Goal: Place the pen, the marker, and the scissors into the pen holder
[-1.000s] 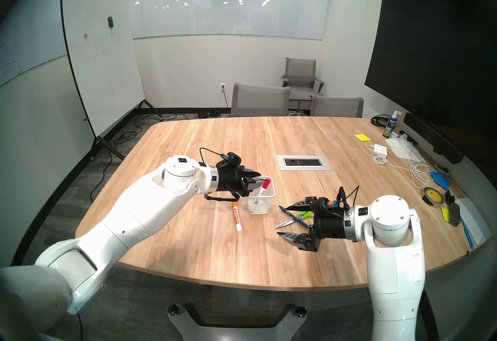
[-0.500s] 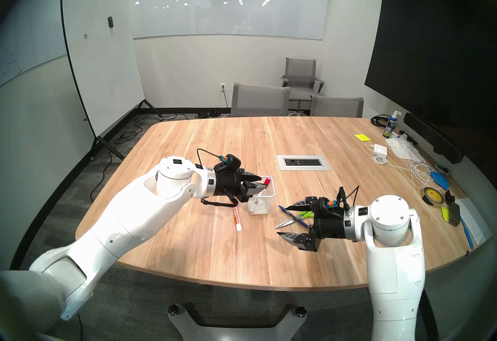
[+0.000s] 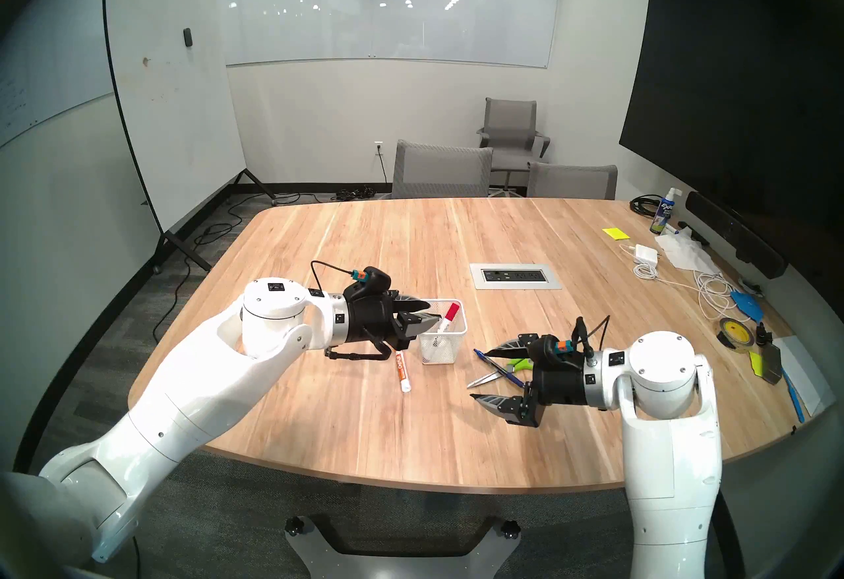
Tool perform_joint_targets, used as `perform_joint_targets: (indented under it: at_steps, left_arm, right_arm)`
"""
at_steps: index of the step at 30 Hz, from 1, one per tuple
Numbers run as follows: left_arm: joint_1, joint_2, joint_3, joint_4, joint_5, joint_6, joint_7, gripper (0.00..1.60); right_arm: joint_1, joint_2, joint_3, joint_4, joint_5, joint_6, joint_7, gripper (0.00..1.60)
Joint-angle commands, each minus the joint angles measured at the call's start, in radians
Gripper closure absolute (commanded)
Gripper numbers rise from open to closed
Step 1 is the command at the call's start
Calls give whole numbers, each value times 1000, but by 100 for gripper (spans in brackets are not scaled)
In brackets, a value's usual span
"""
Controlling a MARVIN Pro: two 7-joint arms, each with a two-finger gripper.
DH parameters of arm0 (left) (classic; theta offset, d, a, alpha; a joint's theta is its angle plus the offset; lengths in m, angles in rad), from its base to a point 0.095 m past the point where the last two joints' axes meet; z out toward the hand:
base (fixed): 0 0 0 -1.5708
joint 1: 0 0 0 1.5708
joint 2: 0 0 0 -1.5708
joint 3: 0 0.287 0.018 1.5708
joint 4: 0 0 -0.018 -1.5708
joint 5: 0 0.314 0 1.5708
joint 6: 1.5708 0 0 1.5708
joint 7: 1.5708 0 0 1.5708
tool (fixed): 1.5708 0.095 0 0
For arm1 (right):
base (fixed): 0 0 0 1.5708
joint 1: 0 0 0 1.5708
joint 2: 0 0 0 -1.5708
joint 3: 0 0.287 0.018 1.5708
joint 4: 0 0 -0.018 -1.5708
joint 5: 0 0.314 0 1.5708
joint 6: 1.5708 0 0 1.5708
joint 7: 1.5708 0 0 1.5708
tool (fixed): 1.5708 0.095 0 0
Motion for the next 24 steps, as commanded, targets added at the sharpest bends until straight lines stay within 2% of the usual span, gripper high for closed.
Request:
perform_joint_targets:
  at_steps: [1, 11, 15, 19, 21, 24]
  left_arm:
    - [55, -7, -25, -70, -26, -9, 34, 63]
    - [105, -28, -32, -95, -35, -14, 99, 63]
    - [131, -42, -37, -132, -39, -4, 153, 64]
    - [142, -64, -36, -176, -39, 28, 217, 59]
    - [140, -67, -34, -183, -39, 31, 220, 58]
    - [152, -94, -38, -217, -51, 68, 282, 58]
  right_arm:
    - [9, 3, 1, -14, 4, 0, 0, 0]
    - [9, 2, 2, -14, 4, 0, 0, 0]
    - [9, 2, 2, -13, 4, 0, 0, 0]
    - [9, 2, 2, -13, 4, -1, 0, 0]
    - [9, 2, 2, -13, 4, -1, 0, 0]
    - [9, 2, 2, -13, 4, -1, 0, 0]
